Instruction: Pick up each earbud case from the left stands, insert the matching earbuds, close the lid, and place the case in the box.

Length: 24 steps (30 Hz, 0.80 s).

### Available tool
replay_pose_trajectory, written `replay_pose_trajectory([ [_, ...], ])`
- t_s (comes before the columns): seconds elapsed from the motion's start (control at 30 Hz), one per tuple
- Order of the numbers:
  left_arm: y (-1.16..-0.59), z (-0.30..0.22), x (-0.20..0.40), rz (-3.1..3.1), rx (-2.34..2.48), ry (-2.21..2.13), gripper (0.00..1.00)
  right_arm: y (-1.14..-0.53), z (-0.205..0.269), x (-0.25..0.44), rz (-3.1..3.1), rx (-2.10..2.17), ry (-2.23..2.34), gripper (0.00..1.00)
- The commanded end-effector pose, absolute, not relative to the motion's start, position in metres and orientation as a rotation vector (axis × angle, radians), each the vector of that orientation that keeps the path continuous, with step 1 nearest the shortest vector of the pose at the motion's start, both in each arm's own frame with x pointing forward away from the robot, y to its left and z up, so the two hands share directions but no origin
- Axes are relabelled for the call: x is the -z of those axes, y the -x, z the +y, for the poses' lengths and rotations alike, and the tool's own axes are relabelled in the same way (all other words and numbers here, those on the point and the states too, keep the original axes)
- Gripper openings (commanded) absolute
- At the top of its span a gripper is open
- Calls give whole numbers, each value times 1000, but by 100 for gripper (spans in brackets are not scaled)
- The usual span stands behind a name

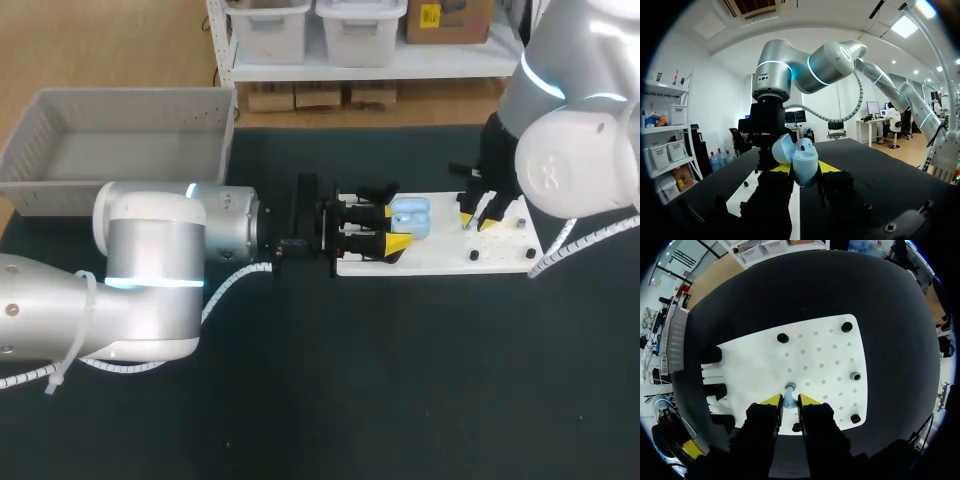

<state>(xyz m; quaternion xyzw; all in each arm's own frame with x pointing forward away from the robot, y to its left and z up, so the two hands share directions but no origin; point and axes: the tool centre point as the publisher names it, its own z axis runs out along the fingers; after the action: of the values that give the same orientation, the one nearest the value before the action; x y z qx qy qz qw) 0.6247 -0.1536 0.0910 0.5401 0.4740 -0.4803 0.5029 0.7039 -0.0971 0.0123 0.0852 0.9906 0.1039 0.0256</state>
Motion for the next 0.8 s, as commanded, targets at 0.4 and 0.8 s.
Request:
replay_pose_trajectory([
  [0.4,-623,-154,-90,1144,1154,-1299,0,-686,-102,-42,3050,-324,-235,0],
  [0.8,-623,-154,-90,1144,1154,-1299,0,-651,-118,-116,2990,-281,-140,0],
])
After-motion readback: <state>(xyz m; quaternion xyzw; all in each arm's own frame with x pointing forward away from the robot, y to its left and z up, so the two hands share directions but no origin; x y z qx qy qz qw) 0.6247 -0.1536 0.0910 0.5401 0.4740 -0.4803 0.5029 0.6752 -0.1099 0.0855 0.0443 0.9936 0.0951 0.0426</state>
